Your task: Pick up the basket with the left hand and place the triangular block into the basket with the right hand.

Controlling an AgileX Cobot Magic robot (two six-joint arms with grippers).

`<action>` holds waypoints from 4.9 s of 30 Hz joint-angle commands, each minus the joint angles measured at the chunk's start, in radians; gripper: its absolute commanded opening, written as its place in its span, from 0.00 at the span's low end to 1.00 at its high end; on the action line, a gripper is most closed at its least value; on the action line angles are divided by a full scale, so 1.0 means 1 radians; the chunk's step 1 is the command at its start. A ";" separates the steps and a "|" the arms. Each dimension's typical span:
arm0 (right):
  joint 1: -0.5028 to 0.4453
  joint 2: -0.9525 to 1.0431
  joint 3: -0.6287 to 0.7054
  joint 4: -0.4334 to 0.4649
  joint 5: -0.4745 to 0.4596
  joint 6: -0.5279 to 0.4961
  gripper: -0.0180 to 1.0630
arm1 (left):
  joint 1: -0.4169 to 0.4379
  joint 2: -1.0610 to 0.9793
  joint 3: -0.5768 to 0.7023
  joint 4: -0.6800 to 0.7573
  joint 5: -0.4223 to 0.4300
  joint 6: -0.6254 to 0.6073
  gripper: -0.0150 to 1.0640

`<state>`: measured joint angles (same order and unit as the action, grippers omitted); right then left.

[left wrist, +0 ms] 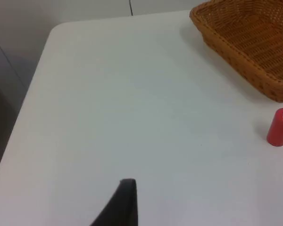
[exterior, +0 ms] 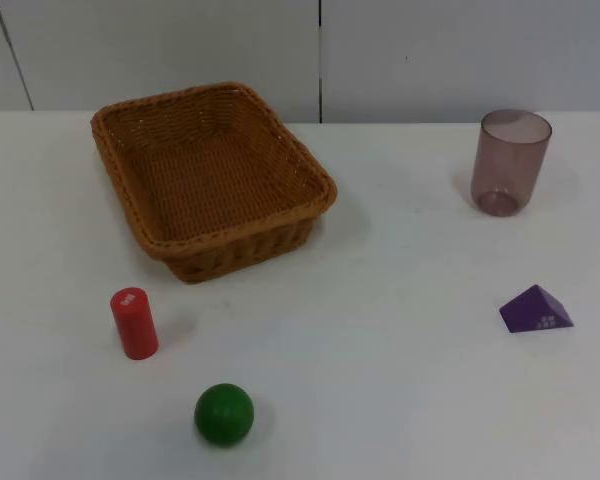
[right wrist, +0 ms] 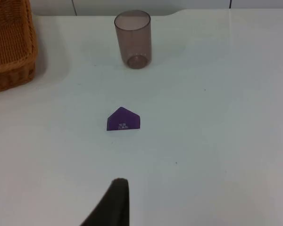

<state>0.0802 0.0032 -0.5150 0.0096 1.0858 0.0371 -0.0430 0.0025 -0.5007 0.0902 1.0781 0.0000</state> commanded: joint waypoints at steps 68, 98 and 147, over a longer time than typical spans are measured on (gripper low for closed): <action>0.002 0.881 -0.390 -0.031 -0.513 0.025 0.98 | -0.006 1.362 -0.478 -0.058 -0.663 -0.169 0.99; 0.002 0.883 -0.391 -0.037 -0.478 0.023 0.98 | -0.075 2.083 -0.898 -0.332 -0.696 -0.146 0.99; 0.002 0.883 -0.391 -0.052 -0.476 0.018 0.98 | -0.073 2.290 -1.128 -0.424 -0.311 -0.086 0.01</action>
<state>0.0802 0.8861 -0.8972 -0.0352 0.6097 0.0605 -0.1151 2.3084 -1.6292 -0.3403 0.7084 -0.1138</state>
